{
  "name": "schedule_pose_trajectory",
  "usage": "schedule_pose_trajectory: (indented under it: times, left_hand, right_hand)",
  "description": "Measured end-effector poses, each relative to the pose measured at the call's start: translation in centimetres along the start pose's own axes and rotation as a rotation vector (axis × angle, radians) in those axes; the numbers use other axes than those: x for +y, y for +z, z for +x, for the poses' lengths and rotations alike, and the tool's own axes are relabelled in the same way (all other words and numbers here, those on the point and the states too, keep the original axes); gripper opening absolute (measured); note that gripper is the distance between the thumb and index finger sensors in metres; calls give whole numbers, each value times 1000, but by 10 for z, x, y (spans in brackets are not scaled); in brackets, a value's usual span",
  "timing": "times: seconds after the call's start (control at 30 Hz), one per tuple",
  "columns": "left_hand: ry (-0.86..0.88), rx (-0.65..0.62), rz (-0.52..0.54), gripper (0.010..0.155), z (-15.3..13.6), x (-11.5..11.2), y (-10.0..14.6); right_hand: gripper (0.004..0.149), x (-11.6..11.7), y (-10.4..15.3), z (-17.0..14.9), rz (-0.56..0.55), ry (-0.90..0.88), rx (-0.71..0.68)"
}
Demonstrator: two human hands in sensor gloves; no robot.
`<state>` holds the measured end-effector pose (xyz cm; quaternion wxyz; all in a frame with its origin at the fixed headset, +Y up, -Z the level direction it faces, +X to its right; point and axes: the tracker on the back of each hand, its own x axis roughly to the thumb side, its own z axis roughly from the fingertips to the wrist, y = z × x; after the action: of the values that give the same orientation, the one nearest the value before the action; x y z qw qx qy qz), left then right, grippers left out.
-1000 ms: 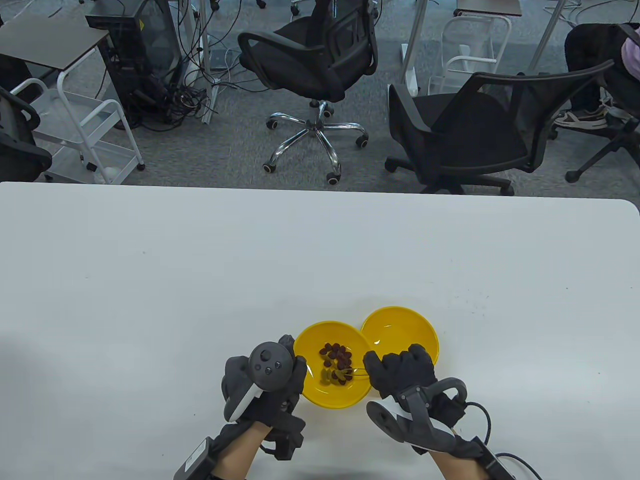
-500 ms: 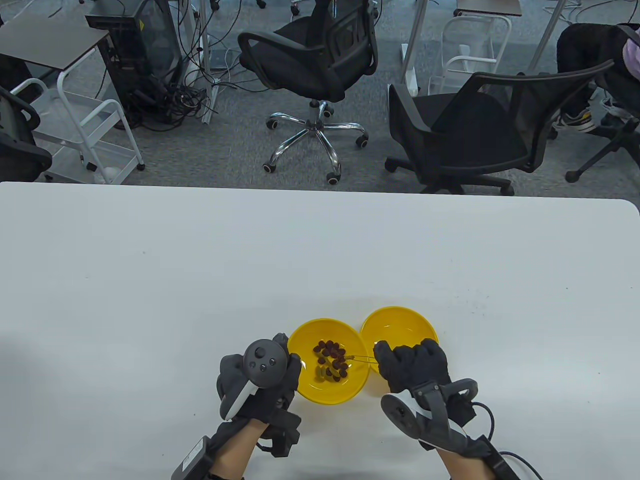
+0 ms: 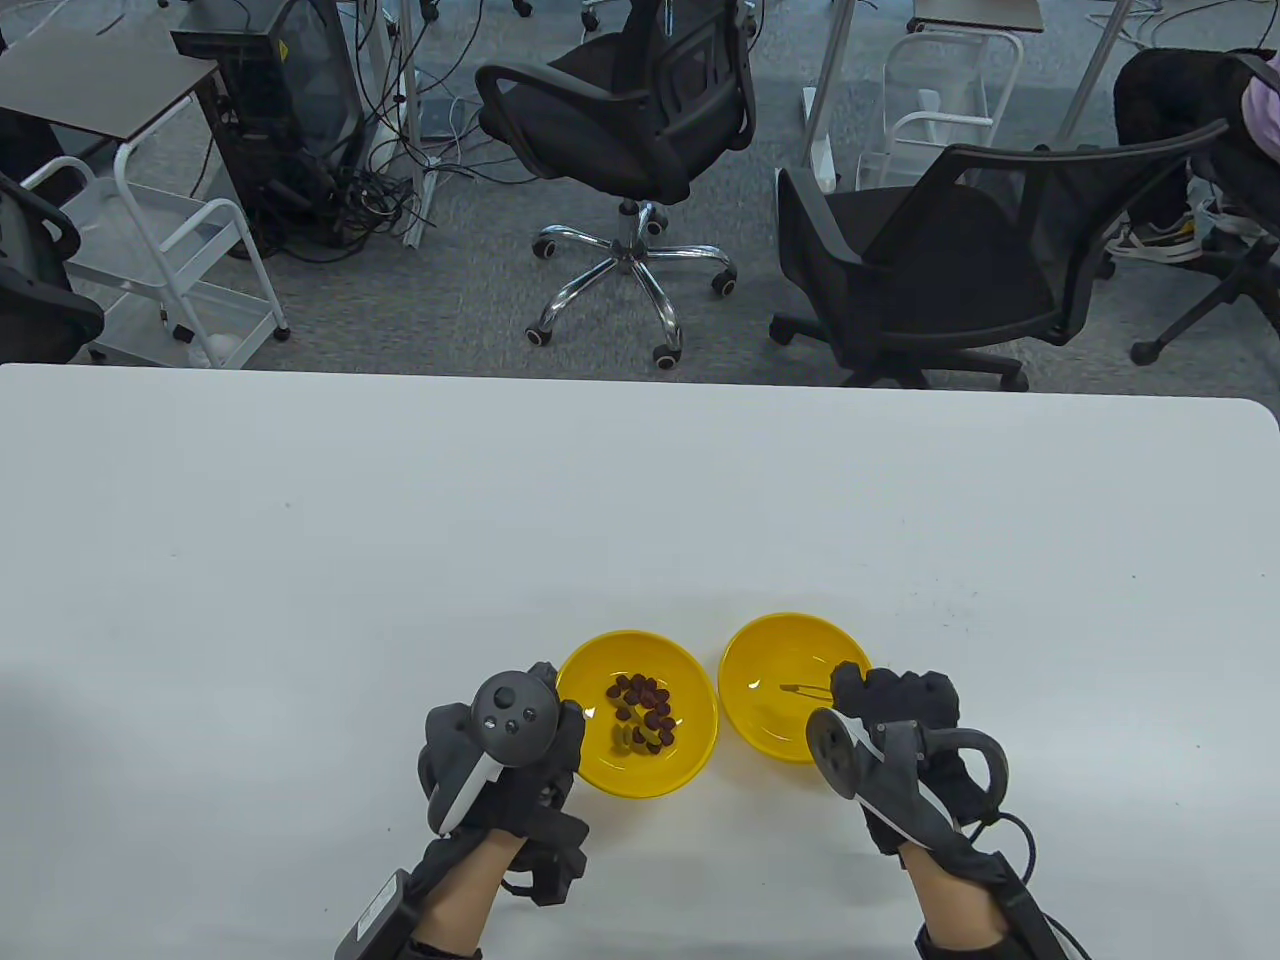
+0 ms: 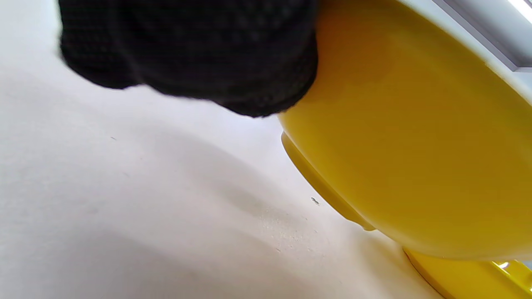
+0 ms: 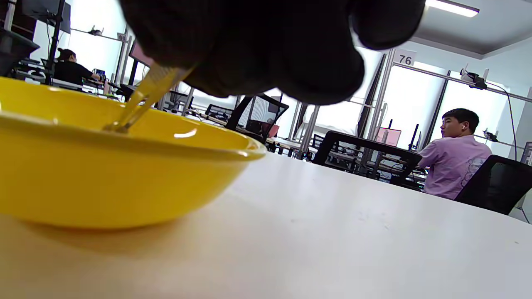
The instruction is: Pick raisins with tweezers into bowl
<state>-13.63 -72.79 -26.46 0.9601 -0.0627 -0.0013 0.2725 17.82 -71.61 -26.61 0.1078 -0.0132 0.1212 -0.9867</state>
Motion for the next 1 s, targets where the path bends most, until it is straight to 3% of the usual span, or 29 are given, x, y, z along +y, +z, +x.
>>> schedule_pose_trajectory:
  times: [0.2, 0.33, 0.47, 0.6, 0.77, 1.0]
  left_hand:
    - [0, -3, -4, 59, 1, -1, 0]
    - [4, -6, -1, 59, 1, 0, 1]
    - [11, -17, -1, 59, 2, -1, 1]
    - [12, -34, -7, 59, 6, -3, 3]
    - [12, -46, -9, 59, 8, -4, 5]
    - [16, -52, -11, 59, 9, -5, 5]
  right_hand:
    - [47, 4, -1, 0, 28, 33, 7]
    - [48, -6, 2, -2, -39, -12, 14]
    - [48, -21, 10, -1, -140, -210, -21]
    - [47, -32, 18, 15, -140, -381, -138]
    - [47, -36, 29, 40, -127, -310, -256]
    - [47, -34, 34, 55, -100, -305, -316]
